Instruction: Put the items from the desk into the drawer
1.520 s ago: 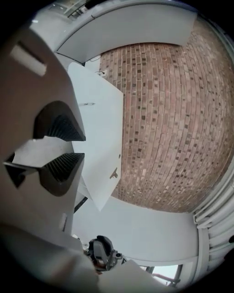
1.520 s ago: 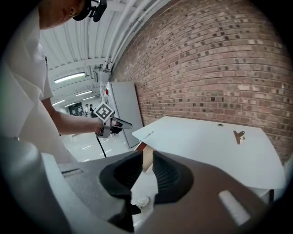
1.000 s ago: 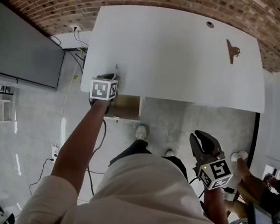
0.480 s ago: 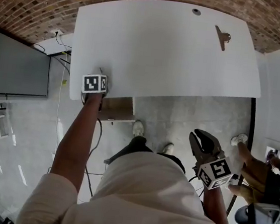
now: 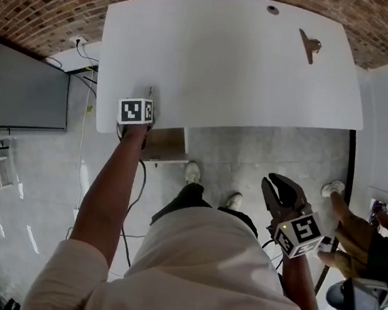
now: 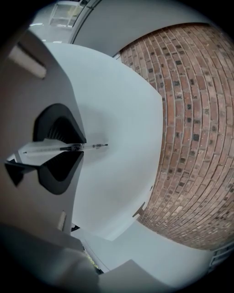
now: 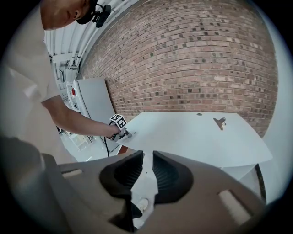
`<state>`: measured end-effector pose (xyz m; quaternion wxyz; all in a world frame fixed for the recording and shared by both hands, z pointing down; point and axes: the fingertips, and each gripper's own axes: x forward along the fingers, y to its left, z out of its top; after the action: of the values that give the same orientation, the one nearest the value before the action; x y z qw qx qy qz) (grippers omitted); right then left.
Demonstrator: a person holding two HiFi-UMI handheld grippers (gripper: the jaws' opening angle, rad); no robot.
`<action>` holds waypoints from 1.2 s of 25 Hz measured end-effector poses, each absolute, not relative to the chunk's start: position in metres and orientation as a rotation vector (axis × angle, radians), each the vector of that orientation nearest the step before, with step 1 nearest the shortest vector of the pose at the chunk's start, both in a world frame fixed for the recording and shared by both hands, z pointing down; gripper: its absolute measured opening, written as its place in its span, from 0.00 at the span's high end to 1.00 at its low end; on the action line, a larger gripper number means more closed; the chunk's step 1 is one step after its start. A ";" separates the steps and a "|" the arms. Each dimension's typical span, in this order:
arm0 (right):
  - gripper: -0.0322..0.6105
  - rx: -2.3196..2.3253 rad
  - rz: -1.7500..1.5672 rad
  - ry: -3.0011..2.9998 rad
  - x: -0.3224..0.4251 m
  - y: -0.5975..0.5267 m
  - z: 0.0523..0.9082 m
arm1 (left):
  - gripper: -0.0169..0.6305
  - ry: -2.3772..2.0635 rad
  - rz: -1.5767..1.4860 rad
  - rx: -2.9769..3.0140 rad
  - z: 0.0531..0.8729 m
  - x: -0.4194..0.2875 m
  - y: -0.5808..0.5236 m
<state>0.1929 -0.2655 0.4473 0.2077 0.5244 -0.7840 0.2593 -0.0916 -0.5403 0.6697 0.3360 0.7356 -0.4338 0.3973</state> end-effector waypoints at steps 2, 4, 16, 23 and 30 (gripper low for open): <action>0.87 1.458 0.721 -2.181 0.192 -0.263 0.447 | 0.88 -1.122 1.025 1.931 0.669 -0.090 -0.538; 0.87 1.457 0.724 -2.175 0.193 -0.259 0.448 | 0.89 -1.116 1.011 1.931 0.669 -0.091 -0.536; 0.87 1.435 0.711 -2.213 0.200 -0.238 0.452 | 0.89 -1.174 0.898 1.952 0.650 -0.100 -0.514; 0.87 1.342 0.670 -2.288 0.208 -0.223 0.444 | 0.89 -1.269 0.809 1.935 0.626 -0.110 -0.478; 0.87 1.216 0.629 -2.347 0.227 -0.189 0.439 | 0.89 -1.360 0.747 1.877 0.614 -0.112 -0.411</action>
<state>0.2274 -0.1891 0.4388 0.2107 0.4376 -0.8443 0.2263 -0.1118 -0.4109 0.6135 0.3457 0.7232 -0.5241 0.2877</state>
